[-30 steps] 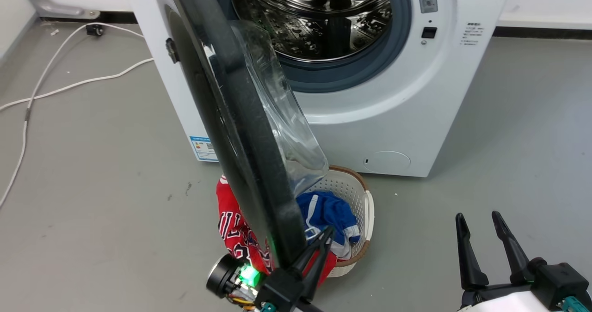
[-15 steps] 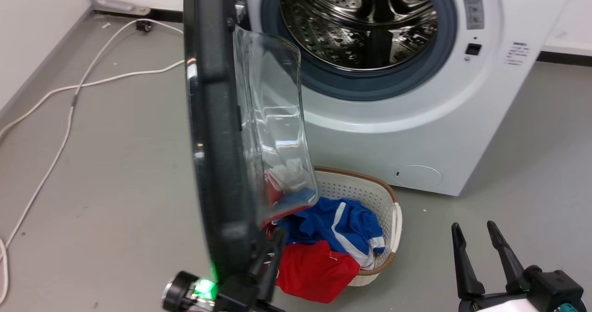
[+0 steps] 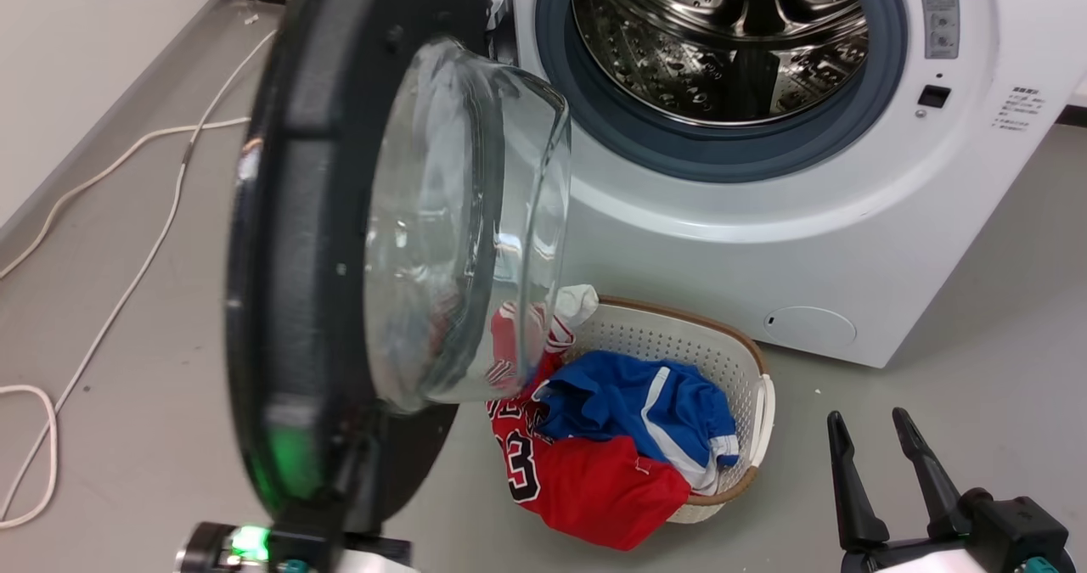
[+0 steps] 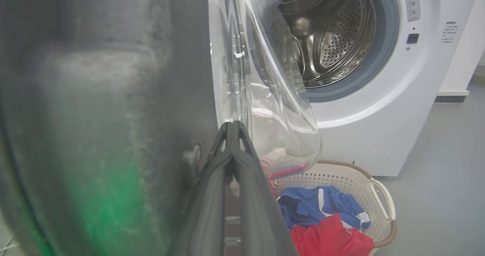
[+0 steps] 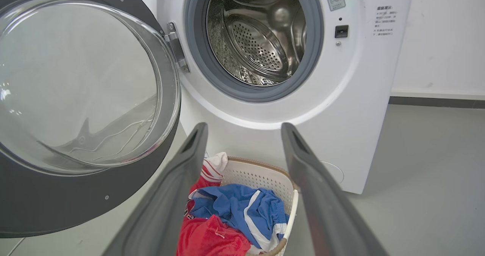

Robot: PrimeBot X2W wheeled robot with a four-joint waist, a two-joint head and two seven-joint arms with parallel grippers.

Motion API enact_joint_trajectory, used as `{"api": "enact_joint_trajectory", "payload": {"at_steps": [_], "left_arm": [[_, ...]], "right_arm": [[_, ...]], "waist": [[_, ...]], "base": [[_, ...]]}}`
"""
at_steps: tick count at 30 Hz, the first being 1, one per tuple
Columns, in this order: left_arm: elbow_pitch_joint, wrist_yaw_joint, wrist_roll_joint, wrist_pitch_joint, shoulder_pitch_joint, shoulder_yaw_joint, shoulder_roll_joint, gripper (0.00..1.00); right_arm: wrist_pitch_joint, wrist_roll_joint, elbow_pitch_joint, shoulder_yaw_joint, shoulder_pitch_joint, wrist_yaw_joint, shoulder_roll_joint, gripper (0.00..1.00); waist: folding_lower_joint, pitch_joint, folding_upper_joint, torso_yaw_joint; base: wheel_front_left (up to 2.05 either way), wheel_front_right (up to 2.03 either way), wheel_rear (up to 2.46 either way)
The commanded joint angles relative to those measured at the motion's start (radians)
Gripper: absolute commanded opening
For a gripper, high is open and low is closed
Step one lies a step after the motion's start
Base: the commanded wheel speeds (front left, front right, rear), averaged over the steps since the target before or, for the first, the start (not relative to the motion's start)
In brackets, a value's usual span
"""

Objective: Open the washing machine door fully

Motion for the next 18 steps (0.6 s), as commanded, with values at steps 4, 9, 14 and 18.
{"api": "enact_joint_trajectory", "payload": {"at_steps": [4,9,14,18], "left_arm": [[-0.009,0.013,-0.028,0.002,0.006,0.109,0.013,0.00],[0.009,0.009,-0.048,0.000,-0.016,0.222,0.015,0.00],[0.024,0.016,-0.056,0.000,-0.048,0.328,-0.012,0.00],[0.040,0.008,-0.054,0.000,-0.081,0.399,-0.024,0.00]], "right_arm": [[-0.002,-0.014,-0.002,0.001,-0.015,0.000,0.003,1.00],[-0.002,-0.023,-0.004,0.001,-0.029,0.000,0.003,1.00],[-0.002,-0.036,-0.007,-0.003,-0.037,0.000,0.003,1.00],[-0.002,-0.047,-0.012,-0.007,-0.052,0.000,0.003,1.00]], "waist": [[0.0000,0.021,0.0000,0.003],[0.0000,0.048,0.0000,-0.006],[0.0000,0.083,0.0000,-0.014],[0.0000,0.113,0.0000,-0.018]], "base": [[0.00,0.00,0.00],[0.00,0.00,0.00],[0.00,0.00,0.00],[0.00,0.00,0.00]]}}
